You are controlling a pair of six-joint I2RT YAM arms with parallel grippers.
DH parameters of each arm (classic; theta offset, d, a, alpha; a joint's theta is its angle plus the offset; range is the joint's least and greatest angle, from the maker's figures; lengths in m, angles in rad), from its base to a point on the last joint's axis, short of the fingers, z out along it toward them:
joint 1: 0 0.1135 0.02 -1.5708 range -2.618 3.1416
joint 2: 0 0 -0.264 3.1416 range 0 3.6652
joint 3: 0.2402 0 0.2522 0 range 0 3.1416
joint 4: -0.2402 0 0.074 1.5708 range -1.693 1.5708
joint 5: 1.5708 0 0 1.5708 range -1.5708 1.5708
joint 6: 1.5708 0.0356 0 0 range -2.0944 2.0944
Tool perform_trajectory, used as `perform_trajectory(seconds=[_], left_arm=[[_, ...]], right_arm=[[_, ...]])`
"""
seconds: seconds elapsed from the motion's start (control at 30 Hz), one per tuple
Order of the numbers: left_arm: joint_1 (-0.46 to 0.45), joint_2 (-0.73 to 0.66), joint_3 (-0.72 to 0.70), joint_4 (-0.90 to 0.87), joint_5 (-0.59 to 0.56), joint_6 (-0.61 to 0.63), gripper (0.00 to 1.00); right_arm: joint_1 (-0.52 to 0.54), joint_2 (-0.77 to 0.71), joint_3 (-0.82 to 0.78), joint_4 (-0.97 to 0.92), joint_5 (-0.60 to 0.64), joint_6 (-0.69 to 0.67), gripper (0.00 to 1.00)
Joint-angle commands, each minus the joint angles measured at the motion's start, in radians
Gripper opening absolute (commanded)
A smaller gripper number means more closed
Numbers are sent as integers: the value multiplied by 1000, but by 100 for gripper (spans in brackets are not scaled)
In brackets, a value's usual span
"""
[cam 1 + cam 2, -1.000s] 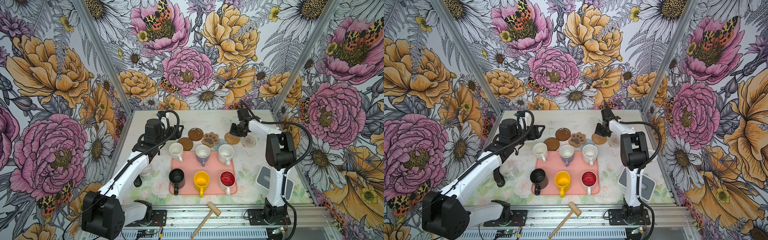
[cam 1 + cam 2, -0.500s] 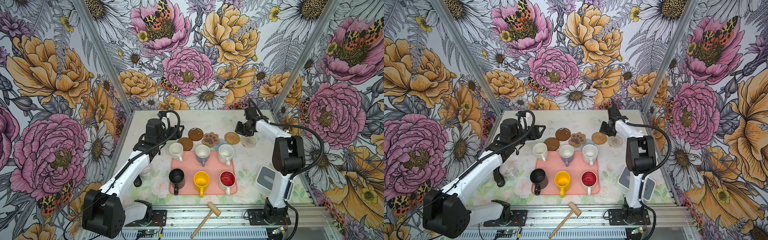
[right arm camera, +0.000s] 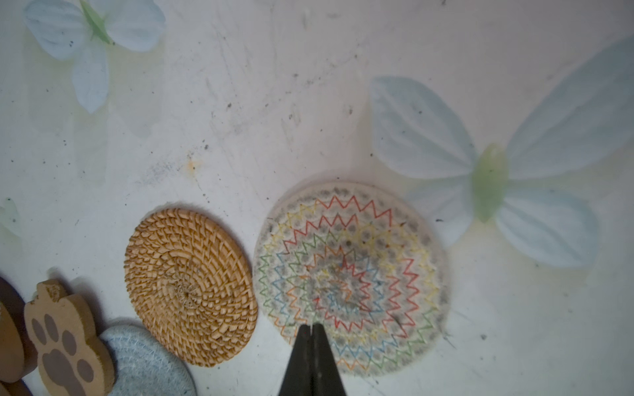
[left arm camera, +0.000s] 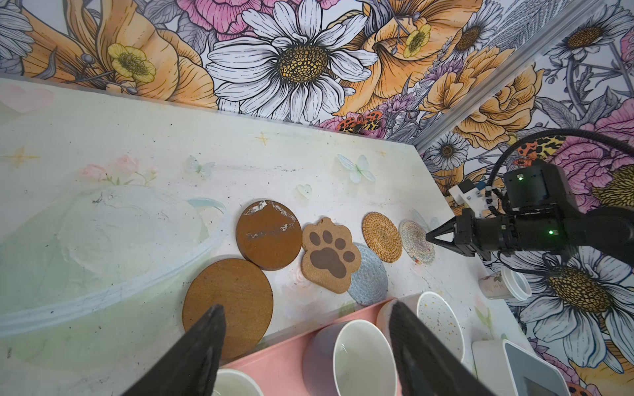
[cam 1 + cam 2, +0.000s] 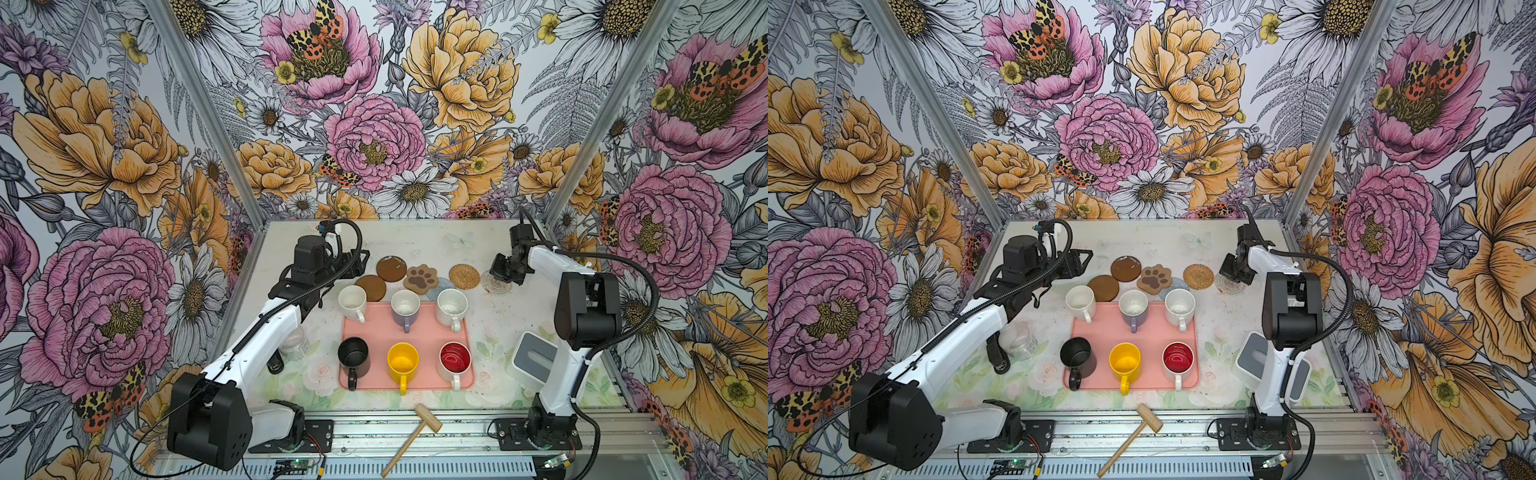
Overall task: Place cups on coasters
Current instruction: Move the coaster to the top-right of the table.
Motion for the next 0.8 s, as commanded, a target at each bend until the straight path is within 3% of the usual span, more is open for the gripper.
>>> perform_trajectory(seconds=[0.0, 0.77], left_arm=[[-12, 18, 34, 14, -13, -21, 77], [-26, 20, 43, 6, -54, -27, 77]], right_arm=[[-13, 50, 21, 7, 11, 2, 0], [-38, 177, 124, 8, 7, 23, 0]])
